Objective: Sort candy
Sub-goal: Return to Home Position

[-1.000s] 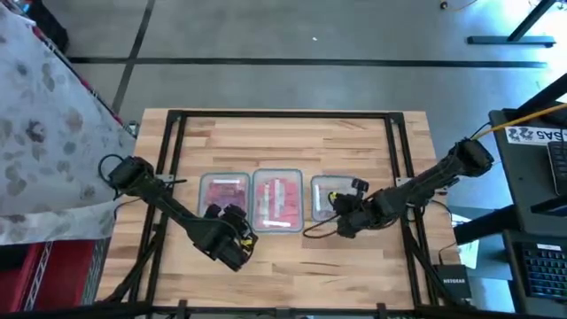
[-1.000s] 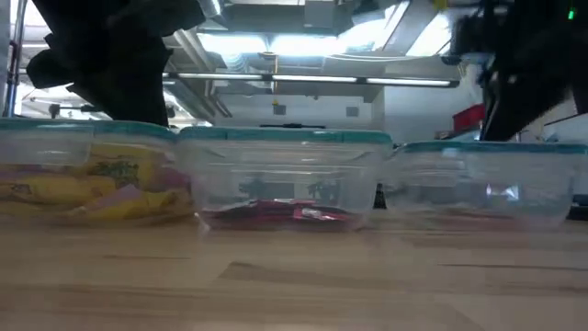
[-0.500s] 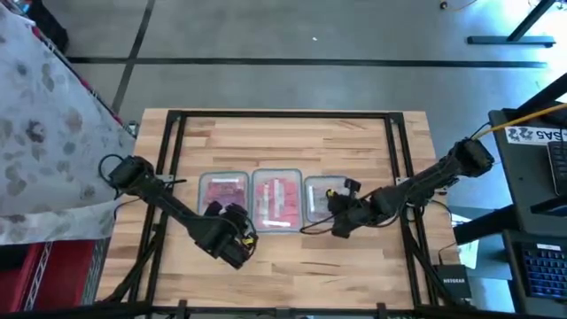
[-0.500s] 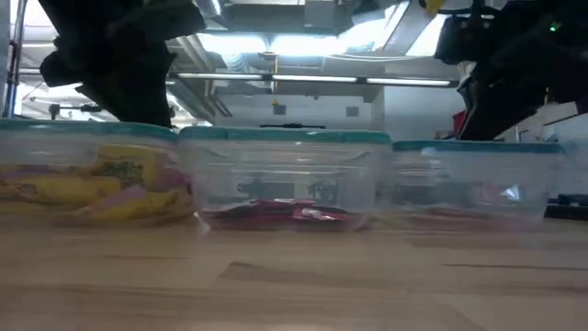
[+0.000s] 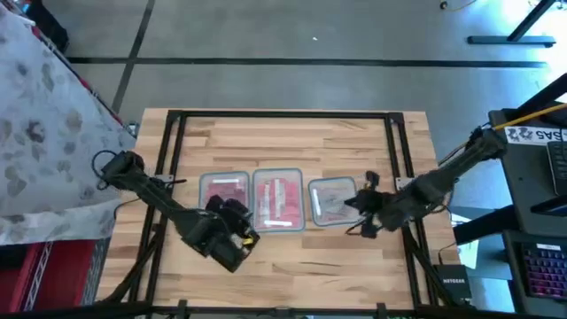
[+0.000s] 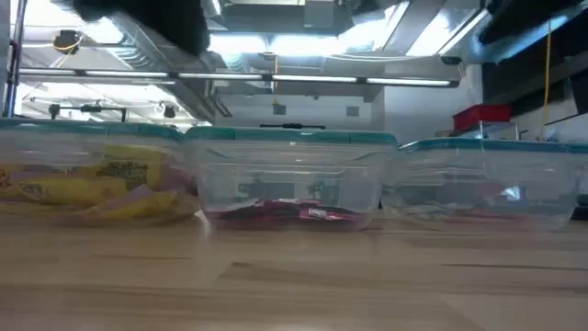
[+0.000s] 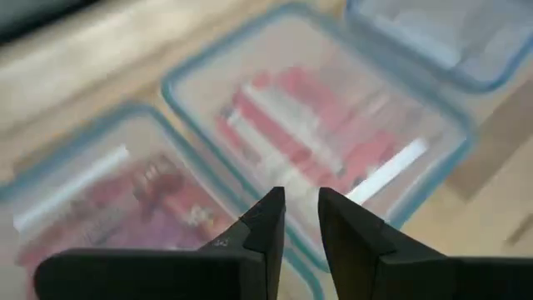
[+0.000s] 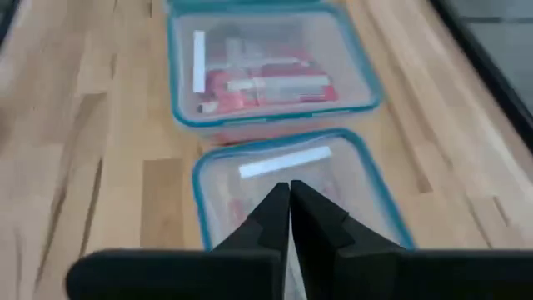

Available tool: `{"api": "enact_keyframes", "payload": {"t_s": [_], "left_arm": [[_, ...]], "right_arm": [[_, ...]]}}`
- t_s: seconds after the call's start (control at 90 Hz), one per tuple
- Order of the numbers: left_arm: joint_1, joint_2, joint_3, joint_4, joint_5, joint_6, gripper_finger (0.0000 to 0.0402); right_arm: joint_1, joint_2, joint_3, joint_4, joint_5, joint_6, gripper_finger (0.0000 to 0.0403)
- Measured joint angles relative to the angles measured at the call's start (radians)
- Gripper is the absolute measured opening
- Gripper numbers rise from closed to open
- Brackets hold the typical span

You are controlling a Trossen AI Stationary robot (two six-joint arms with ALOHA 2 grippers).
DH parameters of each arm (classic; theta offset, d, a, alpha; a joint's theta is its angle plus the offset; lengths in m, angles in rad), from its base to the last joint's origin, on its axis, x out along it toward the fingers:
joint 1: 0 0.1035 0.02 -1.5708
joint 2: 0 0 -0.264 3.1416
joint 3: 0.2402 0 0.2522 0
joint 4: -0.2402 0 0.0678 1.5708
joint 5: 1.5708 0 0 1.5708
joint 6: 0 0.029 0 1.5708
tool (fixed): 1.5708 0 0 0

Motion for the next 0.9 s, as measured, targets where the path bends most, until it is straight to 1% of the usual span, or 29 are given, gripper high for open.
{"api": "enact_keyframes", "payload": {"t_s": [0.056,0.1,0.2,0.333,0.456,0.544,0.633,0.711,0.833,0.9], "left_arm": [[-0.032,-0.048,-0.023,-0.047,-0.047,-0.035,0.006],[-0.056,-0.091,-0.052,-0.081,-0.077,-0.093,0.0059],[-0.11,-0.204,-0.155,-0.096,-0.14,-0.187,0.0048],[-0.164,-0.366,-0.334,0.006,-0.197,-0.237,0.0028],[-0.158,-0.526,-0.501,0.158,-0.24,-0.221,0.0008],[-0.119,-0.631,-0.618,0.304,-0.256,-0.141,0.0002],[-0.059,-0.743,-0.726,0.485,-0.24,0.003,0.0],[0.008,-0.837,-0.818,0.658,-0.165,0.17,0.0],[0.114,-0.965,-0.947,0.951,-0.021,0.501,0.0],[0.154,-1.042,-1.011,1.067,0.011,0.633,0.0]], "right_arm": [[-0.002,-0.074,-0.033,0.006,0.0,0.002,0.0],[-0.002,-0.131,-0.066,0.003,-0.002,0.006,0.0],[-0.003,-0.257,-0.149,0.053,-0.005,0.008,0.0],[-0.004,-0.415,-0.279,0.197,-0.069,-0.024,0.0],[-0.038,-0.533,-0.37,0.312,-0.112,-0.075,0.0],[-0.093,-0.596,-0.413,0.372,-0.168,-0.124,0.0],[-0.162,-0.641,-0.434,0.428,-0.264,-0.166,0.0],[-0.228,-0.662,-0.439,0.447,-0.34,-0.184,0.0],[-0.329,-0.665,-0.45,0.471,-0.456,-0.21,0.0],[-0.378,-0.663,-0.462,0.5,-0.519,-0.221,0.0]]}}
